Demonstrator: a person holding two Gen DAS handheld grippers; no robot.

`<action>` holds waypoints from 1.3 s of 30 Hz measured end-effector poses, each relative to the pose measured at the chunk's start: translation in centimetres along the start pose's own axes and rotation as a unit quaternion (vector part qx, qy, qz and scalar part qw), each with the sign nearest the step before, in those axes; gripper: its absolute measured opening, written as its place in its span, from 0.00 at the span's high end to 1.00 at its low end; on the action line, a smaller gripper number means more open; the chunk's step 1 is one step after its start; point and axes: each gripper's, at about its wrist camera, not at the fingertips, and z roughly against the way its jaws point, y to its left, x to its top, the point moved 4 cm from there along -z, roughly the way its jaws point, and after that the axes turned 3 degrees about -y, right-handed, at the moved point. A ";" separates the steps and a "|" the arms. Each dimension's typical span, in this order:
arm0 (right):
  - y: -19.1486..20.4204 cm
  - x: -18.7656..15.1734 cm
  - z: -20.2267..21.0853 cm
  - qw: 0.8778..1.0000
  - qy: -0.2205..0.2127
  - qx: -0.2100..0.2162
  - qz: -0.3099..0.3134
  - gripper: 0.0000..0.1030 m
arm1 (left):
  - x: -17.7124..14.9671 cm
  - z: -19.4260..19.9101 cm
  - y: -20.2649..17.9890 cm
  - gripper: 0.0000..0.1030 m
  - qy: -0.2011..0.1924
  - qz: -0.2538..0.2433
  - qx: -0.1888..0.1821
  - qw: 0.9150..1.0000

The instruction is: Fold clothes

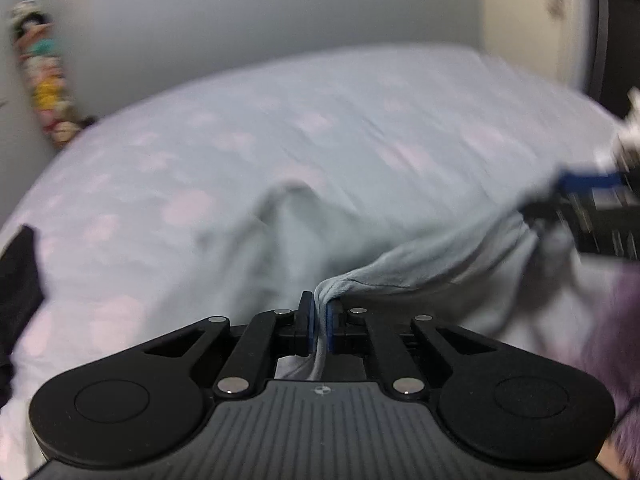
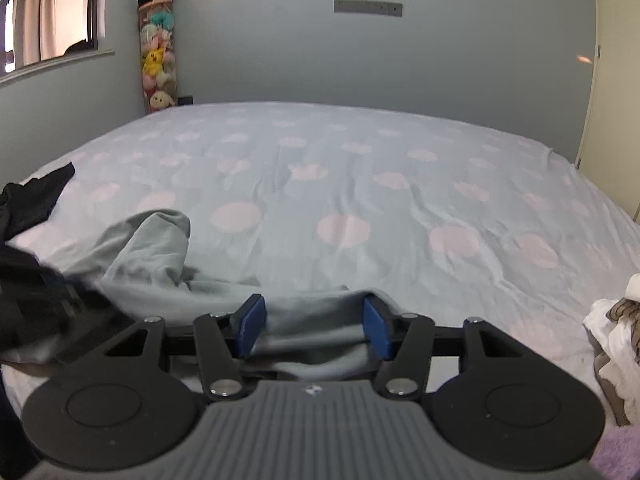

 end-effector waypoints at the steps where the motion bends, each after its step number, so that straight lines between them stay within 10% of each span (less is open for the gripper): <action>1: 0.2 0.0 0.2 1.000 -0.006 0.002 0.004 0.36 | 0.5 0.7 1.0 0.96 -0.012 0.009 0.015 1.000; 6: 1.0 0.1 0.8 0.999 -0.022 0.005 0.029 0.23 | 2.2 4.7 6.3 0.97 -0.064 0.052 0.094 0.992; 17: 3.0 -0.2 -2.2 0.994 0.056 0.073 0.063 0.21 | -1.7 5.8 14.1 0.97 0.015 0.096 0.193 0.976; 25: 7.4 -1.7 -5.4 0.965 0.146 0.181 0.118 0.23 | -4.8 6.0 17.8 0.97 0.068 0.121 0.236 0.962; 32: 8.6 -3.3 -7.3 0.944 0.230 0.203 0.125 0.89 | -6.6 6.4 17.8 0.97 0.074 0.135 0.230 0.961; 39: 10.3 -3.4 -2.6 0.897 0.242 0.346 0.127 0.95 | -6.8 6.1 18.0 0.97 0.080 0.135 0.229 0.961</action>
